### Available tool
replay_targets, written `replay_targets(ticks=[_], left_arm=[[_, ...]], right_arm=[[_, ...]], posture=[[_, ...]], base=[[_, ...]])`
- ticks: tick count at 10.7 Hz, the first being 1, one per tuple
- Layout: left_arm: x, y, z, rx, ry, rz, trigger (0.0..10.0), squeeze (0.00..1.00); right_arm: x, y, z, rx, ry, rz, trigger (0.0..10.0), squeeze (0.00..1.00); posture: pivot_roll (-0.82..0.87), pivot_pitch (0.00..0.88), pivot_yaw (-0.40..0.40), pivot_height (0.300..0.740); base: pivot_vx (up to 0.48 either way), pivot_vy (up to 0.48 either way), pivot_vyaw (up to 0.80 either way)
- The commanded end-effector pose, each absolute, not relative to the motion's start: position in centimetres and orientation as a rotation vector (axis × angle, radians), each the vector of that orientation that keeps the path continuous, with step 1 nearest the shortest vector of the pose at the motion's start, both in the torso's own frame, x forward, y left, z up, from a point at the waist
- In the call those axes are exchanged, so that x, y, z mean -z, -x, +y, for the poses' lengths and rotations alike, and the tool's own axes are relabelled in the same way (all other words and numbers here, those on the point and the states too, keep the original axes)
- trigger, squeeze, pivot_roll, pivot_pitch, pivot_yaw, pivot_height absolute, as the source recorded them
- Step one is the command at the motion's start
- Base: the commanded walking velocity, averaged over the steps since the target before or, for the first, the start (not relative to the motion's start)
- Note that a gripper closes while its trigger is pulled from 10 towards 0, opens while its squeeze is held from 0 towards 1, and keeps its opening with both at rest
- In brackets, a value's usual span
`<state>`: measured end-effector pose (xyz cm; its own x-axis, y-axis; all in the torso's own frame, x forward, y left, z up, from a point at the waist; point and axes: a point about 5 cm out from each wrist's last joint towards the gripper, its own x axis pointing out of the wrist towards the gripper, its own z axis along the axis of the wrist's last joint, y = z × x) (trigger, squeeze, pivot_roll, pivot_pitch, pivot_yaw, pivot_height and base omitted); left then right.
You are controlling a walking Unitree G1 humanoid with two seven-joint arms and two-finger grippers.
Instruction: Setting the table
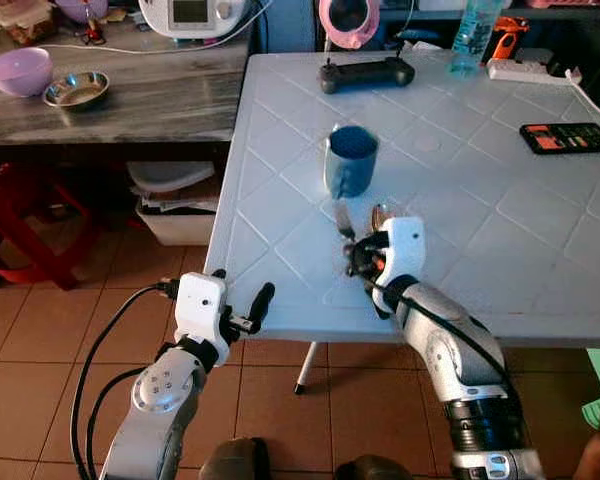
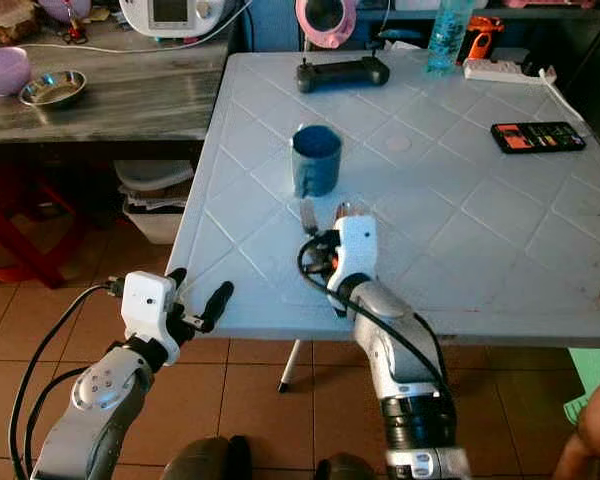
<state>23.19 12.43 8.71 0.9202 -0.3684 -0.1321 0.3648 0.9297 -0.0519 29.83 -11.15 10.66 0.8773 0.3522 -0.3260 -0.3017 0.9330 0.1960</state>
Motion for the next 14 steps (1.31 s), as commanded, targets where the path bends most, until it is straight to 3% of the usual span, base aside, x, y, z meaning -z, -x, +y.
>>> replay_targets(ticks=[1, 2, 9, 14], left_arm=[[-8.4, -23.2, 12.6, 0.369, 0.018, 0.156, 10.0, 0.00], [-8.3, -23.2, 12.5, 0.376, 0.010, 0.161, 10.0, 0.00], [-8.1, -23.5, 13.8, 0.268, -0.081, 0.139, 10.0, 0.00], [-8.1, -24.4, 15.5, 0.138, -0.102, 0.131, 10.0, 0.00]], right_arm=[[-9.9, -29.3, -11.0, -0.351, -0.141, 0.412, 0.0, 0.00], [-9.6, -29.1, -10.8, -0.360, -0.147, 0.435, 0.0, 0.00], [-9.8, -29.7, -11.0, -0.339, -0.137, 0.378, 0.0, 0.00], [-11.7, -29.7, -12.7, -0.275, -0.111, 0.187, 0.0, 0.00]], posture=[[-0.02, 0.065, 0.043, 0.740], [-0.02, 0.065, 0.044, 0.740], [-0.02, 0.051, 0.040, 0.740], [-0.02, 0.030, 0.044, 0.740]], base=[[0.000, 0.000, 0.00], [0.000, 0.000, 0.00], [0.000, 0.480, 0.00], [0.049, 0.455, 0.00]])
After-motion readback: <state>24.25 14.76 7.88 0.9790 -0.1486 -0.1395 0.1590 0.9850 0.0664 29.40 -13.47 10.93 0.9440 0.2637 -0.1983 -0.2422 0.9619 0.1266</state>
